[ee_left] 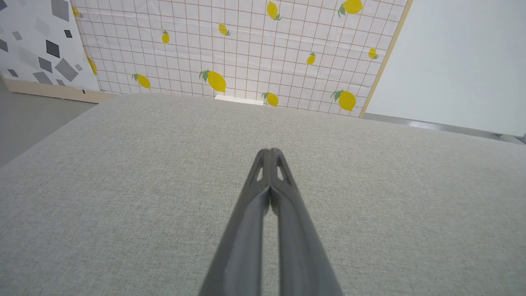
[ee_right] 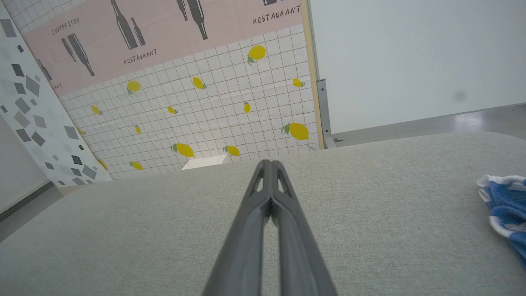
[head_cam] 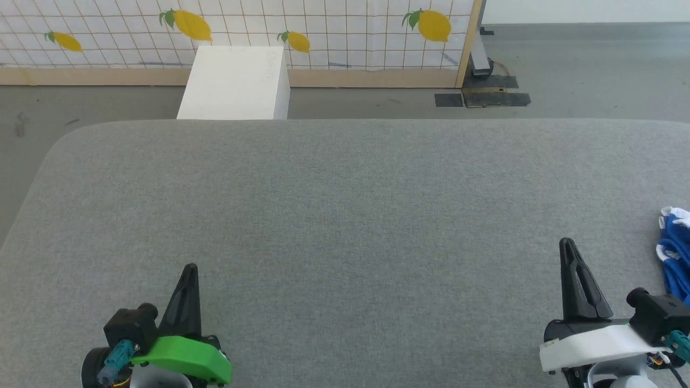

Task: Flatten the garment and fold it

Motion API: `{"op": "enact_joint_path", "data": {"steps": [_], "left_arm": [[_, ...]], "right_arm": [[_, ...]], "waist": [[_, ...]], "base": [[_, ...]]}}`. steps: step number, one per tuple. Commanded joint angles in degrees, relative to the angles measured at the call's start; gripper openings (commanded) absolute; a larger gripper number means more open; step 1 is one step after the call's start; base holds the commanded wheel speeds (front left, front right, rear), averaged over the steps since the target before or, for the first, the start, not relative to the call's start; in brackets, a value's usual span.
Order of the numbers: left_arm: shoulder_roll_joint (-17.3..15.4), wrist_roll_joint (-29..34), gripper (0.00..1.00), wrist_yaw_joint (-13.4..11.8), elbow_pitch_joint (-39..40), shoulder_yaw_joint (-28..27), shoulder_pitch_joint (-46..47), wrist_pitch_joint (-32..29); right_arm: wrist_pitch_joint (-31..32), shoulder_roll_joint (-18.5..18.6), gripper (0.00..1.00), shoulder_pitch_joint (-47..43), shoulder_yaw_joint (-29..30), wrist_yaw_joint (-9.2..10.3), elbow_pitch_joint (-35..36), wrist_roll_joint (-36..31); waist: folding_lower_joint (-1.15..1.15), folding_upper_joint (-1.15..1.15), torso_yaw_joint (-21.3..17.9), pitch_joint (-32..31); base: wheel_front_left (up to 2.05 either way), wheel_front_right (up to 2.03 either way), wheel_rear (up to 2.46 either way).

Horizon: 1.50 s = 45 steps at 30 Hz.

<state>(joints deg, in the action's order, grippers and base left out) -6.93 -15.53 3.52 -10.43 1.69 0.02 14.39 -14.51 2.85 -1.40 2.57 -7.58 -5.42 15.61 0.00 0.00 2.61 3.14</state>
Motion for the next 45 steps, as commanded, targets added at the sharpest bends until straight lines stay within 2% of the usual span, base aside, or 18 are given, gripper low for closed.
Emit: {"op": "enact_joint_path", "data": {"steps": [1,45], "left_arm": [[0.15,0.57,0.0,-0.12,0.34,-0.05,0.0,-0.25],[1.62,6.19,0.0,-1.4,4.13,-0.67,-0.01,-5.57]], "right_arm": [[0.42,0.0,0.0,0.05,-0.08,0.0,0.19,-0.55],[5.71,0.01,0.0,0.56,-1.01,0.03,2.15,-6.21]], "waist": [[0.0,0.0,-0.03,-0.04],[0.0,0.0,-1.0,-1.21]], "base": [[0.0,0.0,0.0],[0.0,0.0,0.0]]}}
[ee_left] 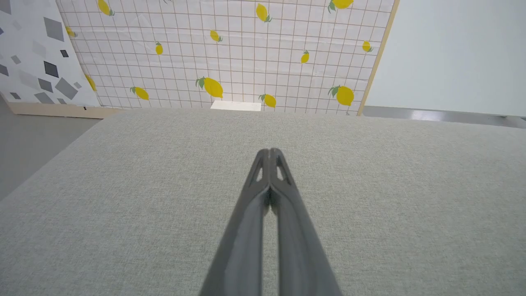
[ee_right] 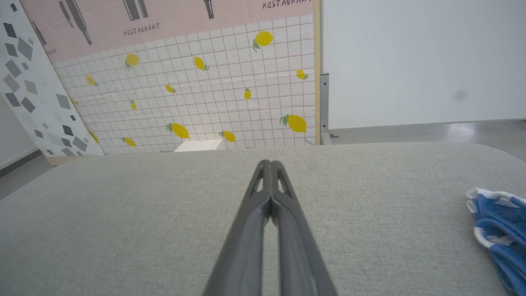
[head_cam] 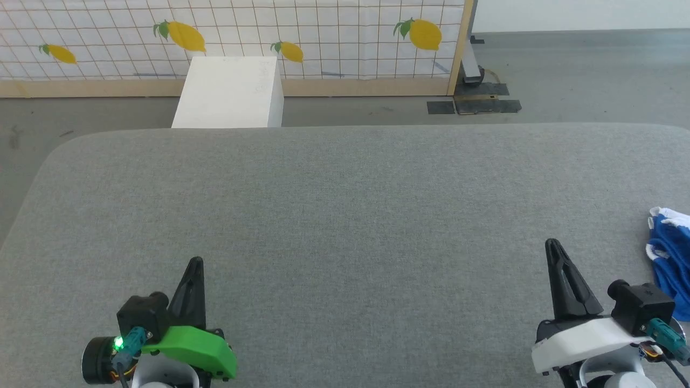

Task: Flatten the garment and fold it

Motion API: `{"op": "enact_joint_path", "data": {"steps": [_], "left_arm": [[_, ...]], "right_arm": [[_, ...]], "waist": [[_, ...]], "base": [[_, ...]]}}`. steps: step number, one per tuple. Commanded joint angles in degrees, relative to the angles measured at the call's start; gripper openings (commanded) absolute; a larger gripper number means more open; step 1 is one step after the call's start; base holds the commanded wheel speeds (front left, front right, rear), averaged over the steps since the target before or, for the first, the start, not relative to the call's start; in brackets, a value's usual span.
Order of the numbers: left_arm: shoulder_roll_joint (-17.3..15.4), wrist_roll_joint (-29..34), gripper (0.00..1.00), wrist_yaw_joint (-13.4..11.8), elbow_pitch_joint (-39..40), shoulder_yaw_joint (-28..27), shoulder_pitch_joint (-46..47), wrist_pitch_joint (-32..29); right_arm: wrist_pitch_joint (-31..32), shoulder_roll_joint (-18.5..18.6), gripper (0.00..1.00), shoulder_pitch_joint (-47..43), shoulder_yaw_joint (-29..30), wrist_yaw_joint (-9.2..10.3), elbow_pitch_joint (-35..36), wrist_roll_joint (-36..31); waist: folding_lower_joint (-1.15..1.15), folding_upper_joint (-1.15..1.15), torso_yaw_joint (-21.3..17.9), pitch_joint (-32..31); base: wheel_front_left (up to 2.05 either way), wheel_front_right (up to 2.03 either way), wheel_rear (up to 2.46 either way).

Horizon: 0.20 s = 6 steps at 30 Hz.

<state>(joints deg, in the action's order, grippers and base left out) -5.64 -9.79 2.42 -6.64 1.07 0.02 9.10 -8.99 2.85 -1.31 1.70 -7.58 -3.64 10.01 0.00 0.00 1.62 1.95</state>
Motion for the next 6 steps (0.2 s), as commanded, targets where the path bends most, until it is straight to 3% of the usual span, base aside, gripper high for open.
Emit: {"op": "enact_joint_path", "data": {"steps": [1,6], "left_arm": [[0.37,0.6,0.0,-0.33,0.43,-0.07,-0.01,-0.41],[0.52,1.19,0.0,-0.47,0.84,-0.13,-0.01,-0.98]], "right_arm": [[0.33,0.01,0.0,0.48,-0.17,0.04,0.42,-0.76],[0.89,0.01,0.0,0.53,-0.27,0.04,0.63,-1.36]], "waist": [[0.0,0.0,-0.03,-0.04],[0.0,0.0,-0.14,-0.17]], "base": [[0.0,0.0,0.0],[0.0,0.0,0.0]]}}
